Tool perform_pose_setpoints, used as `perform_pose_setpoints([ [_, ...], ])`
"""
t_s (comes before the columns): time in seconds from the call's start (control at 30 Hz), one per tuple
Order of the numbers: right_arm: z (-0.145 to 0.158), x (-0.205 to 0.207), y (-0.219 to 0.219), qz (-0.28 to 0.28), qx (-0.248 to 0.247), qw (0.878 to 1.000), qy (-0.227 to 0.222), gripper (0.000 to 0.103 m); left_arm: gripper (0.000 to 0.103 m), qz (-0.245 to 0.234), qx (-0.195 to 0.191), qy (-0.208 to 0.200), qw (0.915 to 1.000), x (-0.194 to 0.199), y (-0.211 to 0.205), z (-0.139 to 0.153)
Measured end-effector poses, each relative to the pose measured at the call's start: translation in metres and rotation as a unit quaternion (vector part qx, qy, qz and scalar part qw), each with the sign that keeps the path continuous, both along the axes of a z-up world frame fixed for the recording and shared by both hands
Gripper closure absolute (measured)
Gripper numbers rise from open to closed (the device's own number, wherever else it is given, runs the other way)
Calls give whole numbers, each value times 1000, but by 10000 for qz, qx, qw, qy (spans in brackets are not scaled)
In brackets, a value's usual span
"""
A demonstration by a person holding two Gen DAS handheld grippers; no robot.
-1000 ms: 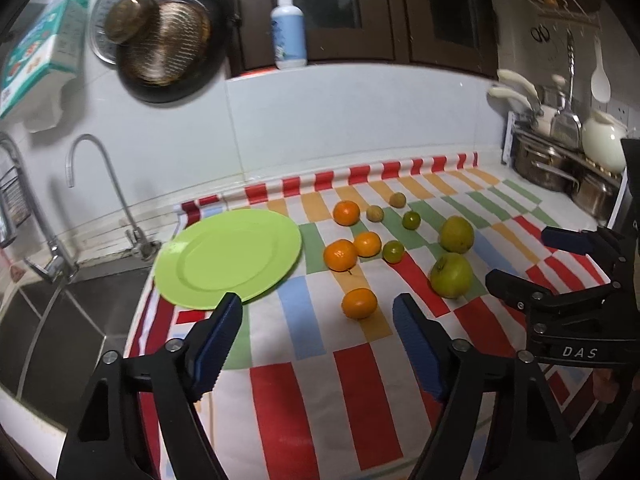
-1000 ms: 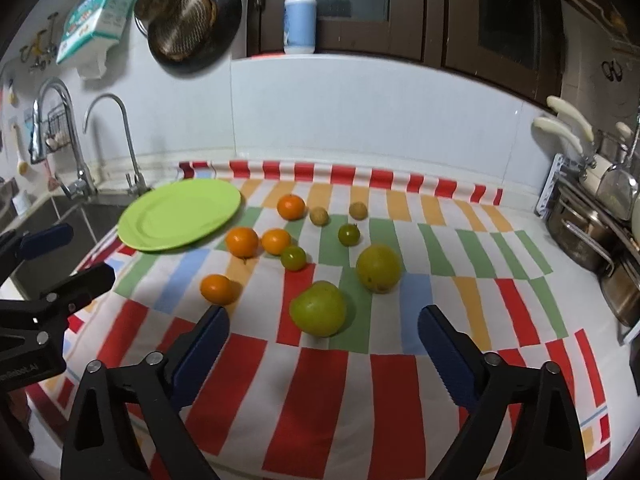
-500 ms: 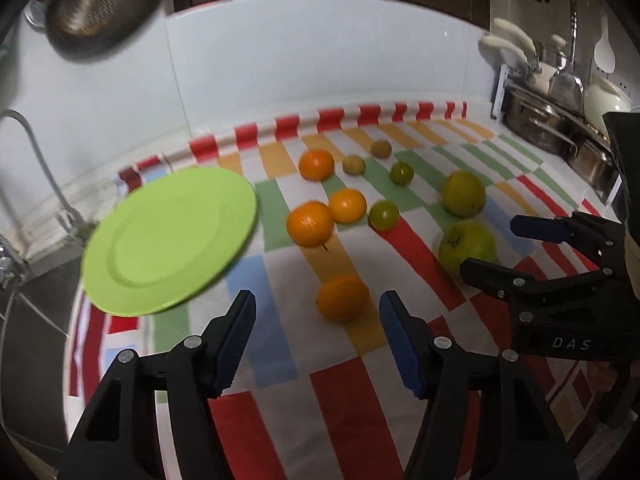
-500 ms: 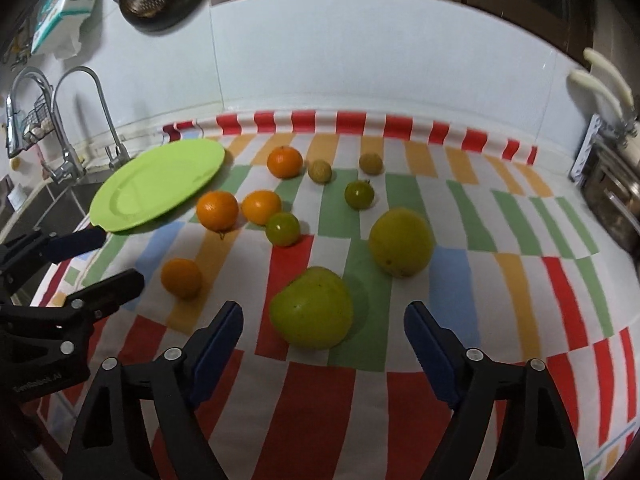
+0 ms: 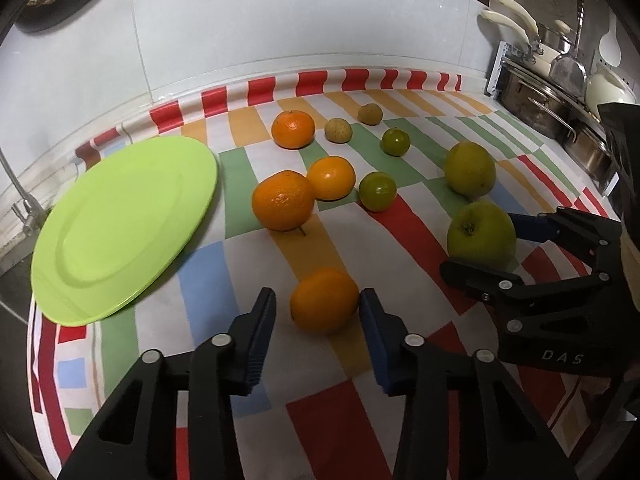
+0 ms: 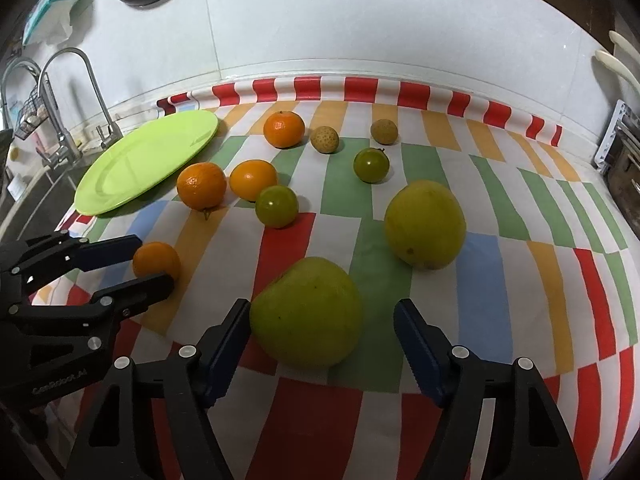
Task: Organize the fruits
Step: 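Grasp the orange with the left tool while the right tool grasps the green apple, then carry the orange and green apple onto the green plate and release both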
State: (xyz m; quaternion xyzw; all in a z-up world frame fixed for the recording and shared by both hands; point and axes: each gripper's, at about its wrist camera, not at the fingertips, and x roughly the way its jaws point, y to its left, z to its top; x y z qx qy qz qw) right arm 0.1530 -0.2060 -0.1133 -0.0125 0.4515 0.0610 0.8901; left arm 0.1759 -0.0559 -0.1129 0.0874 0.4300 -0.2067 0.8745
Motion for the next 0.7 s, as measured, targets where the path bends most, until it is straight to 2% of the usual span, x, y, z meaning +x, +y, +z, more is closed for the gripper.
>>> perform_pose_setpoints([
  [0.07, -2, 2, 1, 28, -4, 10000, 11, 36, 69, -53, -15, 49, 10000, 2, -2, -1],
  [0.13, -4, 3, 2, 47, -32, 10000, 10, 39, 69, -57, -16, 40, 10000, 2, -3, -1],
  [0.27, -2, 3, 6, 159, -23, 9998, -111, 52, 69, -20, -85, 53, 9999, 2, -1, -1],
  [0.43, 1, 0, 10, 166, -60, 9995, -259, 52, 69, 84, -178, -33, 9998, -3, 3, 5],
  [0.7, 30, -15, 15, 132, -38, 9983, -573, 52, 69, 360, -275, -366, 9983, -20, 16, 32],
])
